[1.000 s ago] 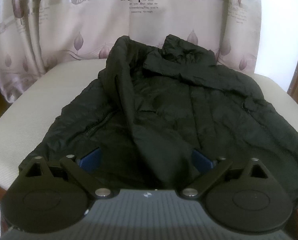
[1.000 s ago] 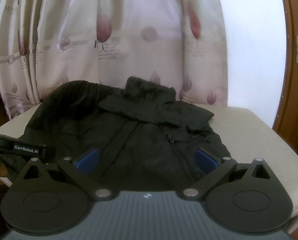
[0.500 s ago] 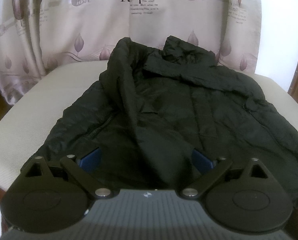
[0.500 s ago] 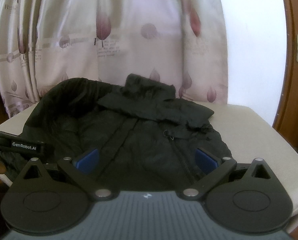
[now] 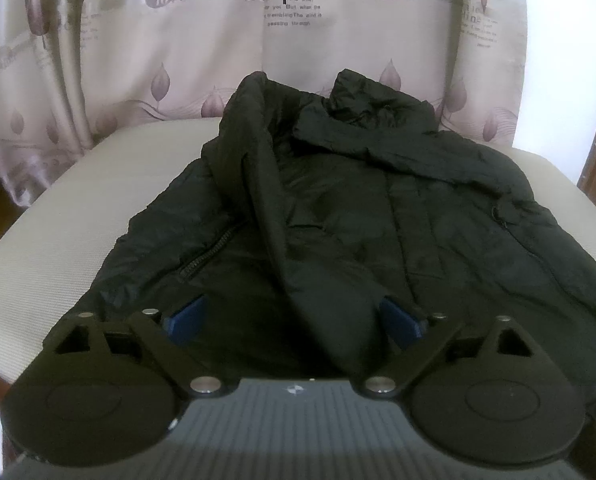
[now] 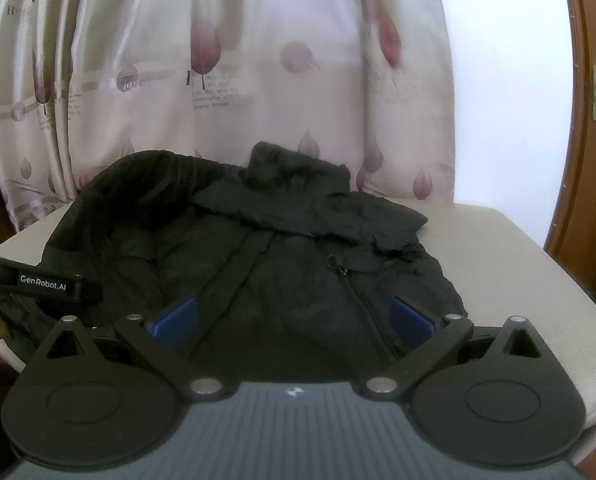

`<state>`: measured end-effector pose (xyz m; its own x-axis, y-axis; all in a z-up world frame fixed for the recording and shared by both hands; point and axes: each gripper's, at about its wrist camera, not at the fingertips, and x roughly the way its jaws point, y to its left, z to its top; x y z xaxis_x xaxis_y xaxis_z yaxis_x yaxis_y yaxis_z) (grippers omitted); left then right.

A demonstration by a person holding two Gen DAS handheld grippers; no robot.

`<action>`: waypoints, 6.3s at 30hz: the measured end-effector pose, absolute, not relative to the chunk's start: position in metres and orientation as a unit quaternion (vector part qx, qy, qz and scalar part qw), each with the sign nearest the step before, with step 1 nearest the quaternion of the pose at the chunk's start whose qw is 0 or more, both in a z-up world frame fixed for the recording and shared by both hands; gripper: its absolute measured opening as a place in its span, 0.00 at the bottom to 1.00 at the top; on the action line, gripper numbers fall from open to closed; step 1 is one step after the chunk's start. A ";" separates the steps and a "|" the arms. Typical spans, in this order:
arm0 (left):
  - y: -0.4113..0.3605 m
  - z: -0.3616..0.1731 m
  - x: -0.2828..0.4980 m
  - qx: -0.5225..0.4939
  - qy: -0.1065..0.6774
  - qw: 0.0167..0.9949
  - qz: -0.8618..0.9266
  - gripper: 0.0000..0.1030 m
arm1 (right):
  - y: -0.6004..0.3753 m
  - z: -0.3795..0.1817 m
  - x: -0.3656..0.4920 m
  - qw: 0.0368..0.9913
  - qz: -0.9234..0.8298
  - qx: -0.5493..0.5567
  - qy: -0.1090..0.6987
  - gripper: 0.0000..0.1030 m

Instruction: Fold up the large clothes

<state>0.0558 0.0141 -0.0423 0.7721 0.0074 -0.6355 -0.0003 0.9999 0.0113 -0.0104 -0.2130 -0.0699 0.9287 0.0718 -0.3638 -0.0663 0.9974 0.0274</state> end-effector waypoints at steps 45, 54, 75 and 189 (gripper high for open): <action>0.270 0.034 0.167 -0.017 0.272 0.955 0.119 0.99 | -0.209 -0.069 0.032 0.969 0.038 0.004 0.245 1.00; 0.310 -0.052 0.087 -0.263 0.403 0.875 0.055 0.91 | -0.188 -0.072 0.023 0.969 0.056 -0.041 0.238 1.00; 0.328 -0.021 0.116 -0.211 0.274 0.913 0.219 0.09 | -0.195 -0.068 0.032 0.966 0.059 -0.020 0.252 1.00; 0.148 -0.101 0.035 -0.018 0.343 0.939 0.028 0.23 | -0.370 -0.191 0.001 0.942 0.016 0.196 0.271 0.21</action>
